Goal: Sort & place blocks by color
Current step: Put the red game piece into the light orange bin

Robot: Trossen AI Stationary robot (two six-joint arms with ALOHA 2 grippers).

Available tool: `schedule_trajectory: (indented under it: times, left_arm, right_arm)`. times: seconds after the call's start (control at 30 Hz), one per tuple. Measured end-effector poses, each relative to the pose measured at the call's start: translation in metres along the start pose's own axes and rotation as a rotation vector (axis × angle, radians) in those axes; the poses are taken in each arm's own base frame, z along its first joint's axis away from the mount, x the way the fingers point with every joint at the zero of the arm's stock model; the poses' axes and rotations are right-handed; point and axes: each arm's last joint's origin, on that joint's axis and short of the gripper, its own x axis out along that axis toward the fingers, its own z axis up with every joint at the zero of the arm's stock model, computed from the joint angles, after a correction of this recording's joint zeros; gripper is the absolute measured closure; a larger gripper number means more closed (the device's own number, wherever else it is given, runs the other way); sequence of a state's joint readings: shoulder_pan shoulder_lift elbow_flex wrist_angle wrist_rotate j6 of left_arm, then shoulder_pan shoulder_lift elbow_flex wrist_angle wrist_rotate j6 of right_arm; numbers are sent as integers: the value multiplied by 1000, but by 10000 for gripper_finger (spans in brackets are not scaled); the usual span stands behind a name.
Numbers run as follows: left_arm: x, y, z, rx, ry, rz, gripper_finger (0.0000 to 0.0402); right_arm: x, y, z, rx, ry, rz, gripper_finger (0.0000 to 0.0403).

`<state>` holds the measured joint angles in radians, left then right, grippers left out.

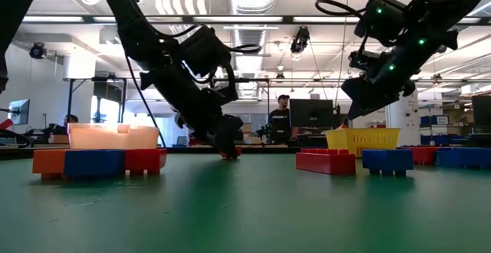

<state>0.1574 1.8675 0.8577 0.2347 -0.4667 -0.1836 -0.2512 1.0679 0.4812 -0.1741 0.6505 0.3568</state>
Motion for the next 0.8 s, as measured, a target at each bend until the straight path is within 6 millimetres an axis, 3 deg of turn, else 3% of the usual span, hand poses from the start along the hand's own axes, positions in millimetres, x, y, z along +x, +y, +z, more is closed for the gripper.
schedule_trajectory:
  times: [0.17, 0.3, 0.5, 0.67, 0.8]
  left_arm:
    - [-7, 0, 2, -12, 5, -7, 279]
    - [-31, 5, 18, -17, -23, -12, 279]
    - [-83, 39, 27, -71, 44, 214, 276]
    - [-123, 71, 16, -189, 132, 441, 267]
    - [-139, 87, 1, -295, 184, 508, 265]
  right_arm:
    - [0, 0, 0, 1, 2, 4, 182]
    - [0, 0, 0, 2, 2, 4, 182]
    - [0, 0, -1, -1, 6, 6, 182]
    - [0, 0, -1, 0, 11, 19, 182]
    - [0, 1, 0, 3, 9, 25, 182]
